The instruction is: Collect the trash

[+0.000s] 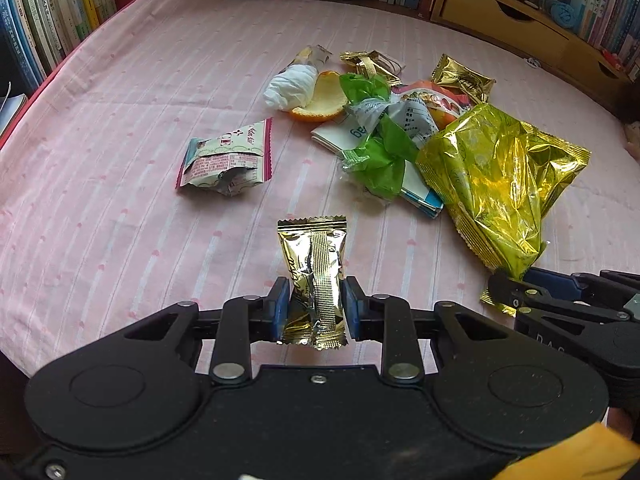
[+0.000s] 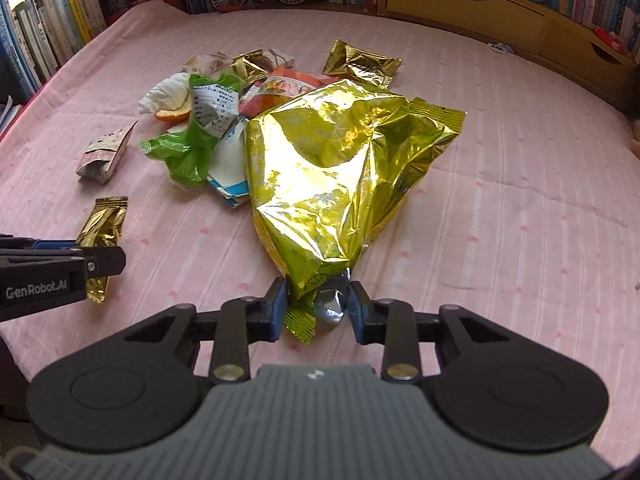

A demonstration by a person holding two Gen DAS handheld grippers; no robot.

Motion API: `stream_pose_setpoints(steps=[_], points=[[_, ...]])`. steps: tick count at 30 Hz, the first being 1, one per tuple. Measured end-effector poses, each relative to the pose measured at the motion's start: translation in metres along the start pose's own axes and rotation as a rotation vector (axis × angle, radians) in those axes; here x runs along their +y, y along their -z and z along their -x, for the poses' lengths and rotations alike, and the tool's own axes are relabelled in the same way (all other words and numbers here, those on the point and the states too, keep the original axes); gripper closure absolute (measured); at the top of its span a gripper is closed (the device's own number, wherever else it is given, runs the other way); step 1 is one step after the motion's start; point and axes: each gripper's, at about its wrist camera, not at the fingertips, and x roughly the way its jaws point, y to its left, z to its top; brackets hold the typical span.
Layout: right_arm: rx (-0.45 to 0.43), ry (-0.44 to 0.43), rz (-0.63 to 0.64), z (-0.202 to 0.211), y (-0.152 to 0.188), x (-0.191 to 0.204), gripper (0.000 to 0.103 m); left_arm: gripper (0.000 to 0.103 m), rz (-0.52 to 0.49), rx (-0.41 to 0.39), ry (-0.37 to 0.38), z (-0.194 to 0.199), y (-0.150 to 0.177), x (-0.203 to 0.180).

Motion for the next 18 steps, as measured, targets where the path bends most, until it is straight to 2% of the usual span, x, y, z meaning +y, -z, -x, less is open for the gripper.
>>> stream_pose_setpoints(steps=[6,12,13,16,18], points=[[0.017,-0.037,-0.002,0.007,0.008,-0.001,0.086,0.076,-0.002,0.0,0.008,-0.001,-0.001,-0.005],[0.017,-0.058,-0.019,0.015,0.013,-0.006,0.092,0.076,-0.012,-0.004,0.017,0.0,0.0,-0.01],[0.015,-0.059,-0.023,0.016,0.014,-0.006,0.092,0.076,-0.013,-0.004,0.018,0.0,0.0,-0.01],[-0.004,-0.056,-0.029,0.022,0.017,-0.006,0.081,0.076,-0.013,-0.005,0.017,0.001,0.002,-0.01],[-0.025,-0.048,-0.007,0.026,0.019,-0.004,0.063,0.076,-0.01,-0.006,0.014,0.002,0.003,-0.009]])
